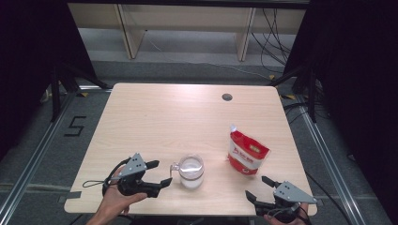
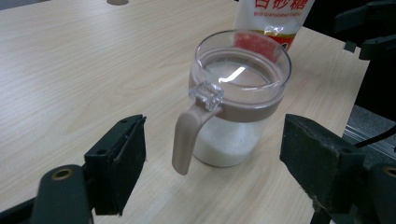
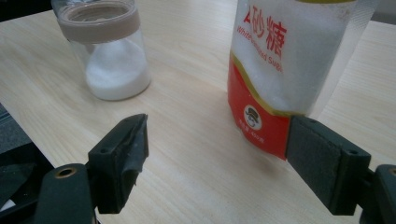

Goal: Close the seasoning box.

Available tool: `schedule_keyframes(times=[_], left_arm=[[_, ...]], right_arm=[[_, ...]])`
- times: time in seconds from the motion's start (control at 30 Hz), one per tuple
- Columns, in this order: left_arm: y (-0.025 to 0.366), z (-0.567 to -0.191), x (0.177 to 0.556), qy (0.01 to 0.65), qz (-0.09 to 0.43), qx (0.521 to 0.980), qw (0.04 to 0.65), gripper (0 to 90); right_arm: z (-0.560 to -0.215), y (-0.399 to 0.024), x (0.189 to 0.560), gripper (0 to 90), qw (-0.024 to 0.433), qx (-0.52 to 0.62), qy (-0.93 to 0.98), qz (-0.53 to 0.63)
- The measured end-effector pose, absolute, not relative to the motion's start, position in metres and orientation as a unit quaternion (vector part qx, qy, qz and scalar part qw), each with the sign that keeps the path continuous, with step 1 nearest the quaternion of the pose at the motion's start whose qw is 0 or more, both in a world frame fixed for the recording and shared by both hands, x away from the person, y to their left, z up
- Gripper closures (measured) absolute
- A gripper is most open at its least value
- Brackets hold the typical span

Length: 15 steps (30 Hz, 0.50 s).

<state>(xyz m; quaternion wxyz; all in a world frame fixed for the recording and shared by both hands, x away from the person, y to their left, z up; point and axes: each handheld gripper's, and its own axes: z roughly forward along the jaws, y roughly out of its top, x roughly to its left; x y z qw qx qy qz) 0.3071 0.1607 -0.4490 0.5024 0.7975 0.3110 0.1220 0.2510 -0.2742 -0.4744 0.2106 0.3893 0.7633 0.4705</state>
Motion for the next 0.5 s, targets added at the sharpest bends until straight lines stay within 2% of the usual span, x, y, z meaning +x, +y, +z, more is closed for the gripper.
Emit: schedule_keyframes(times=[0.03,0.37,0.5], left_arm=[[0.161,-0.450,0.305,0.325,0.116,0.794,0.500,21.7],[0.173,-0.461,0.297,0.325,0.120,0.800,0.490,18.7],[0.175,-0.467,0.294,0.321,0.121,0.804,0.485,18.0]], right_arm=[[-0.475,-0.275,0.253,22.8,0.222,0.378,0.764,0.473],[-0.476,-0.273,0.251,22.7,0.203,0.393,0.762,0.473],[-0.476,-0.274,0.253,22.7,0.211,0.375,0.769,0.473]])
